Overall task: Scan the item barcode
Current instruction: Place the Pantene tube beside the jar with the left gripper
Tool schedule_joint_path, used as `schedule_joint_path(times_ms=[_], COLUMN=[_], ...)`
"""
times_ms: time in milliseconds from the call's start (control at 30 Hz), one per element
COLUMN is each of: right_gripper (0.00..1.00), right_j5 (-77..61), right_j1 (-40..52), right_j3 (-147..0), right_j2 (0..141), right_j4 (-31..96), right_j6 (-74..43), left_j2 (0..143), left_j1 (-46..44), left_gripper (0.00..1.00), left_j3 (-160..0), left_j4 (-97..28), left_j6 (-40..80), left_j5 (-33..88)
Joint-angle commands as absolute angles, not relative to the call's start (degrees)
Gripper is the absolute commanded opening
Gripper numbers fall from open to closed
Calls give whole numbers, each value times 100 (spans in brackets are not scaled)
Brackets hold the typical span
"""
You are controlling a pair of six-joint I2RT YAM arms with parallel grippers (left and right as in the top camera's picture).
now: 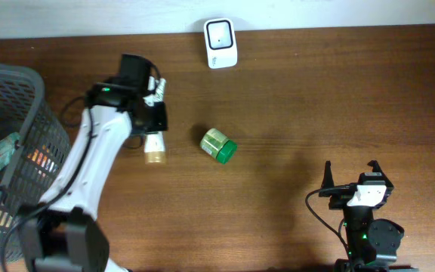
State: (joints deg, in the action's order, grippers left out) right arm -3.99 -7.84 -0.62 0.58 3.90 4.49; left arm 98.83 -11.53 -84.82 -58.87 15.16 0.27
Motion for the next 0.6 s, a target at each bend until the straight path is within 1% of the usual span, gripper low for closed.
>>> schedule_joint_path(times_ms=[0,67,167,200,233,267,300,400,433,467,500,567], right_gripper=[98,98,98,98,98,98,98,98,98,98,98,98], right_j5=[-395,-395,-395,-395,-395,-395,-395,-395,-395,-395,-395,-395], right_j1=[-751,-751,-751,-751,-751,-751,-751,-751,-751,-751,-751,-751], right_j3=[-32,-32,-32,-32,-32,-32,-32,-32,-32,-32,-32,-32], right_j2=[19,19,19,19,19,19,19,19,19,19,19,19], right_j4=[414,414,412,414,414,414,414,414,412,412,414,412], right_j6=[401,399,399,401,401,401,399,399,399,401,399,399], left_j2=[10342,10755,10989,10995,10995,10995,10991,10954,10890,10814,10713,10405], left_j1=[-1514,-1577,-1599,-1599,-1599,-1599,-1599,-1597,-1597,-1588,-1553,-1304], left_gripper=[0,0,0,18,51,60,63,63,61,57,55,54], left_j3=[-8401,-8399,-8399,-8399,-8399,-8399,-8412,-8993,-9273,-9583,-9944,-10875], left_j4=[-5787,-5769,-5752,-5723,-5658,-5601,-5518,-5586,-5614,-5660,-5741,-6064], left_j6=[2191,2320,2357,2355,2355,2355,2353,2220,2093,1946,1802,1614], left_j5=[25,27,27,27,71,102,139,132,134,132,108,-1])
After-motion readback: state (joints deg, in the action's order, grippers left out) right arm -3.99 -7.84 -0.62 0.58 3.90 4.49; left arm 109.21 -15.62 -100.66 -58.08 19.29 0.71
